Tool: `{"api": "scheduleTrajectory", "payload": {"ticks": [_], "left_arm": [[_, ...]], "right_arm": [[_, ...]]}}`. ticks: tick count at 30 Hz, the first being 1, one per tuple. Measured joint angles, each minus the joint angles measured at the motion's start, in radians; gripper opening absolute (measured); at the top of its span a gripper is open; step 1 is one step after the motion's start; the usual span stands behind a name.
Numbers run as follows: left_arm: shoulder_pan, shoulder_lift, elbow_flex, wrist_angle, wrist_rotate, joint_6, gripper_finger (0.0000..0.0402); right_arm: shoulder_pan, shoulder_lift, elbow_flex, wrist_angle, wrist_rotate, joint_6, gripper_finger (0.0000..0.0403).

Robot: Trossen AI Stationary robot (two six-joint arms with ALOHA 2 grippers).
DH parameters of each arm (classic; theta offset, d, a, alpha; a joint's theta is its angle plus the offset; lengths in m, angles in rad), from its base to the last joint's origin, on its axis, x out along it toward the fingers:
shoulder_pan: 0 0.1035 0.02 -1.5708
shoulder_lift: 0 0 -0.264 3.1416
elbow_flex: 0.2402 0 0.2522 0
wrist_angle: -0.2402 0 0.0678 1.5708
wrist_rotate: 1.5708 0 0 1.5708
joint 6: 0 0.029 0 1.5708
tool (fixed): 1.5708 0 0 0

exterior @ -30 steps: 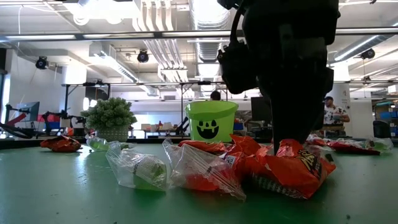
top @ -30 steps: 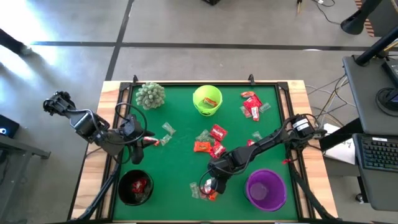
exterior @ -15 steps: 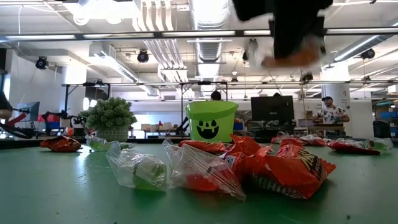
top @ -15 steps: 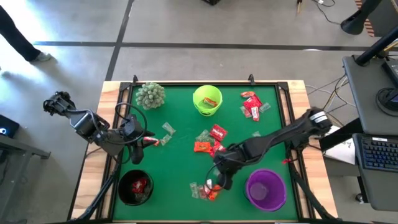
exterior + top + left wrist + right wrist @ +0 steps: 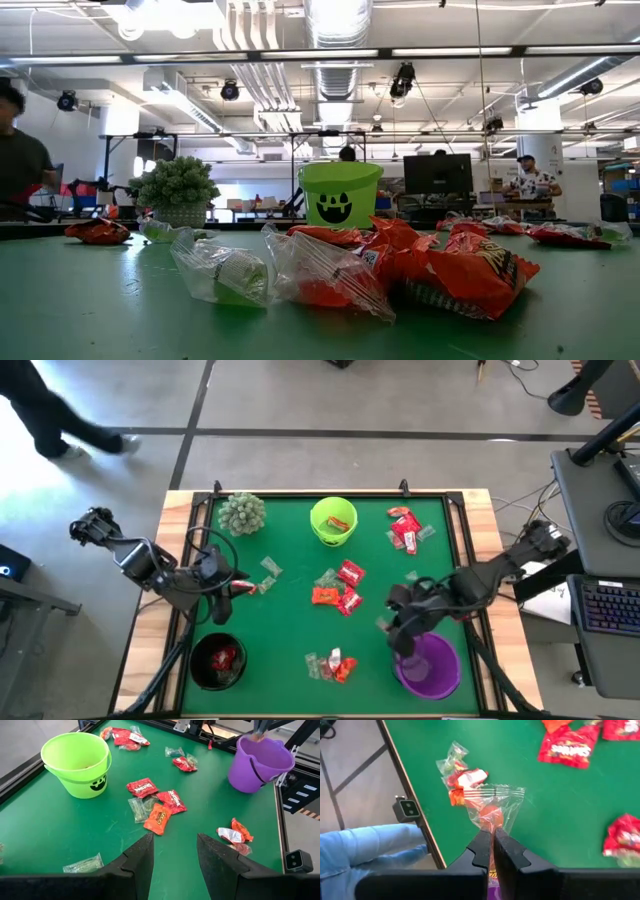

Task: Organize candy in baskets
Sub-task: Put the orange candy into the violet bucket, then put the orange chocolate bar into the green bucket

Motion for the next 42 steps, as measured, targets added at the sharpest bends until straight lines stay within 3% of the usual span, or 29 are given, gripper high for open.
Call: {"api": "scheduleTrajectory", "payload": {"ticks": [8, 17, 21, 28, 42], "left_arm": [[0.0, 0.01, 0.0, 0.0, 0.0, 0.0, 0.0132], [0.0, 0.009, 0.0, 0.0, 0.0, 0.004, 0.0132], [0.0, 0.009, 0.0, 0.0, 0.0, 0.004, 0.0132], [0.0, 0.009, 0.0, 0.0, -0.001, 0.004, 0.0132], [0.0, -0.004, -0.001, -0.001, -0.001, 0.034, 0.0132]], "right_arm": [[0.132, 0.003, -0.003, -0.155, -0.008, 0.187, 0.0009], [0.247, 0.051, -0.007, -0.17, -0.067, 0.344, 0.0009], [0.255, 0.083, -0.007, -0.17, -0.125, 0.344, 0.0009], [0.25, 0.165, -0.007, -0.17, -0.08, 0.285, 0.0015], [0.25, 0.176, -0.007, -0.177, -0.087, 0.288, 0.008]]}}
